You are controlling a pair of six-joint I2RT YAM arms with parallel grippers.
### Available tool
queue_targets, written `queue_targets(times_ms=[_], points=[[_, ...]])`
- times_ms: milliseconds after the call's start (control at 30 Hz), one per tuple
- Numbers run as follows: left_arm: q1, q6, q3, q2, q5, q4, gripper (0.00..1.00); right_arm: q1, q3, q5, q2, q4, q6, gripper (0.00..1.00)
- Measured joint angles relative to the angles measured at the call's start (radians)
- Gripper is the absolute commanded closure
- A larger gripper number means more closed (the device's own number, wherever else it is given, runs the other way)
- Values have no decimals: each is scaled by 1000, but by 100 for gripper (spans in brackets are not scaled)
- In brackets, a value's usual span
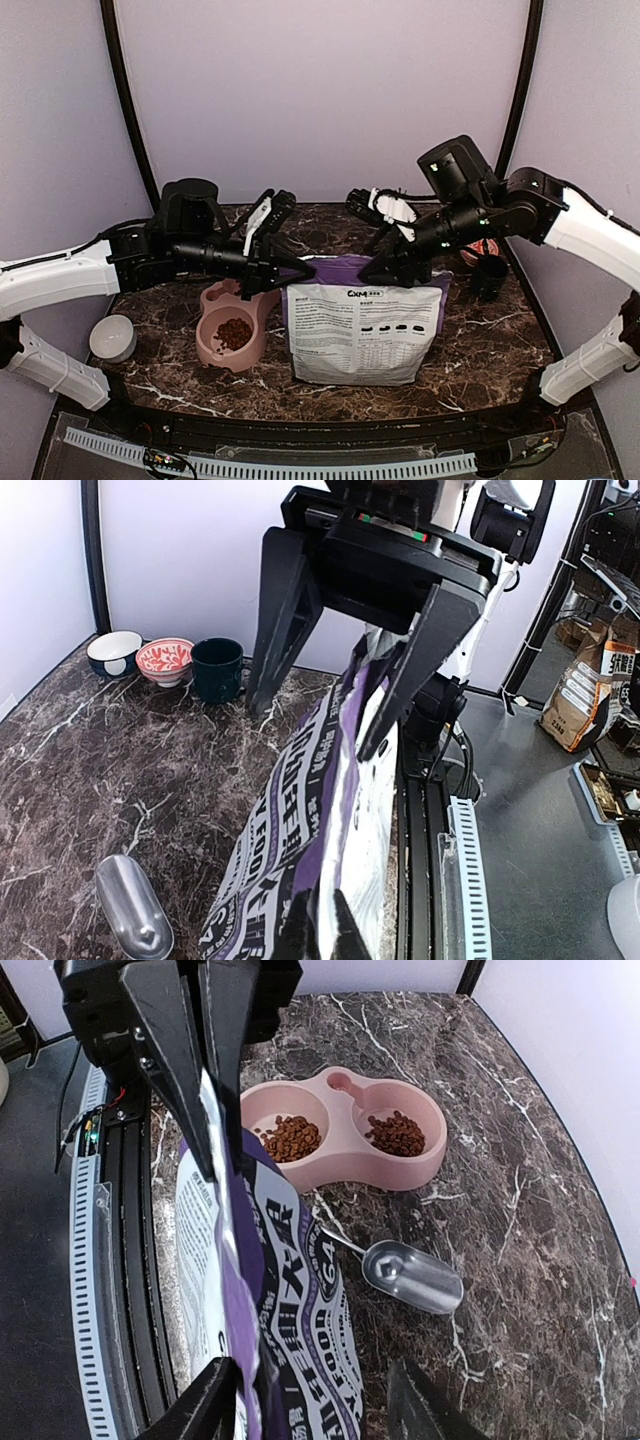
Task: Serve the pet food
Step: Press the seal on the pet food bag.
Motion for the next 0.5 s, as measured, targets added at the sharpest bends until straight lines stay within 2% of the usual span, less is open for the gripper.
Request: queue_targets(times_ms=[100, 267, 500], points=[[2, -1, 0, 0, 0, -1, 100, -16, -17, 5, -23, -23, 0, 57], [3, 0, 2, 0, -1, -2, 100, -21, -34, -12, -29, -30, 11, 98], [2, -1, 2, 1, -3, -2, 100, -22, -50, -49, -45, -21, 13, 100]])
